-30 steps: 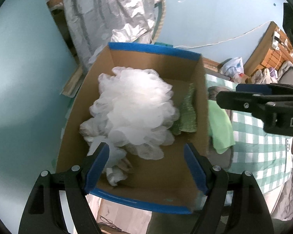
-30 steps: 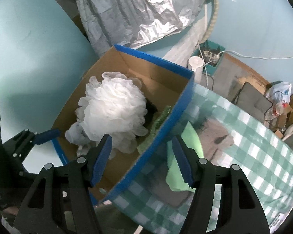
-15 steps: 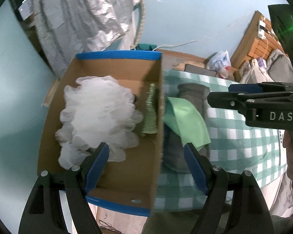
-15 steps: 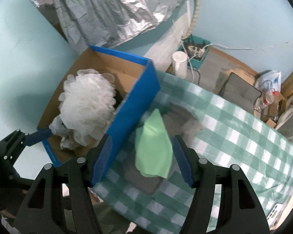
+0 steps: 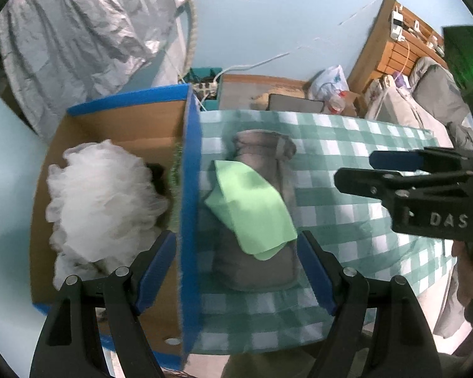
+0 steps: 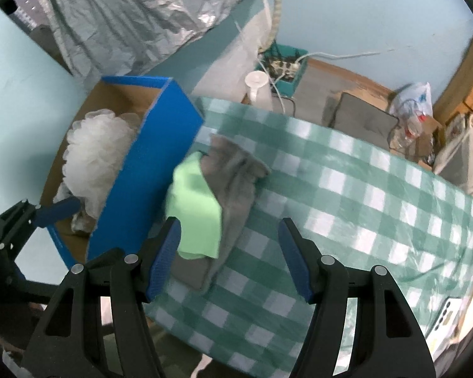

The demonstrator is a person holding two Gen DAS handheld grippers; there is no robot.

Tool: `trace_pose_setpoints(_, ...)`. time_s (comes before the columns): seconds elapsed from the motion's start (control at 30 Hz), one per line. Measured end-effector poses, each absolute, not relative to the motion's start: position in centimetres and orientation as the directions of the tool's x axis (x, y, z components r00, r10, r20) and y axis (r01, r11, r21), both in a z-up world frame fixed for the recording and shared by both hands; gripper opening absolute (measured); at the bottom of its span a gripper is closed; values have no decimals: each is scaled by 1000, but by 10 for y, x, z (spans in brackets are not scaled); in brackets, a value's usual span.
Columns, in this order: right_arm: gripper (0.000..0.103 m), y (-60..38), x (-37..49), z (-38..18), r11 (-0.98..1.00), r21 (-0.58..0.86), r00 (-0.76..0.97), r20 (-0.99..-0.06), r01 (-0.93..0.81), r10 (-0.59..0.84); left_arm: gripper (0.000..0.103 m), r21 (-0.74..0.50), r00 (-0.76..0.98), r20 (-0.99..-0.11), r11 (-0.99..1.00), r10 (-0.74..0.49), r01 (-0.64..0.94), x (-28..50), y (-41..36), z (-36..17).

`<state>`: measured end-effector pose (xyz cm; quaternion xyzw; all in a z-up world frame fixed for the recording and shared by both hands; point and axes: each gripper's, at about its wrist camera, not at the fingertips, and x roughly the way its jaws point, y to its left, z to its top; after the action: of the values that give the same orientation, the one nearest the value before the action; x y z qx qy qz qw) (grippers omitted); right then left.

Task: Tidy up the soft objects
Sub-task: 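Move both tools back over the mitten and green cloth, then grasp the light green cloth with the left tool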

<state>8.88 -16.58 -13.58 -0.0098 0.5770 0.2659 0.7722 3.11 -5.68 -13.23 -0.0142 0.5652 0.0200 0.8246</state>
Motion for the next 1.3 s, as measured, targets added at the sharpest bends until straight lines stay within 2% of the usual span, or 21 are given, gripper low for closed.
trace_pose_setpoints(0.43,65,-214,90,-150,899,295,204,-906,-324,371,80,-10,299,-954,1000,-7,-7,59,-85,-165)
trace_pose_setpoints(0.77,65,-231,93,-168,916,281,184,-922,-286,340,83,-5,232,-973,999,5,-42,76,-84,-195)
trace_pose_setpoints(1.13,65,-244,98,-174,914,289,163,-925,-284,343,85,81,166,-982,994,91,-68,92,-89,-235)
trace_pose_setpoints(1.3,65,-251,98,-176,915,289,155,-927,-281,341,88,80,141,-986,995,88,-63,91,-88,-250)
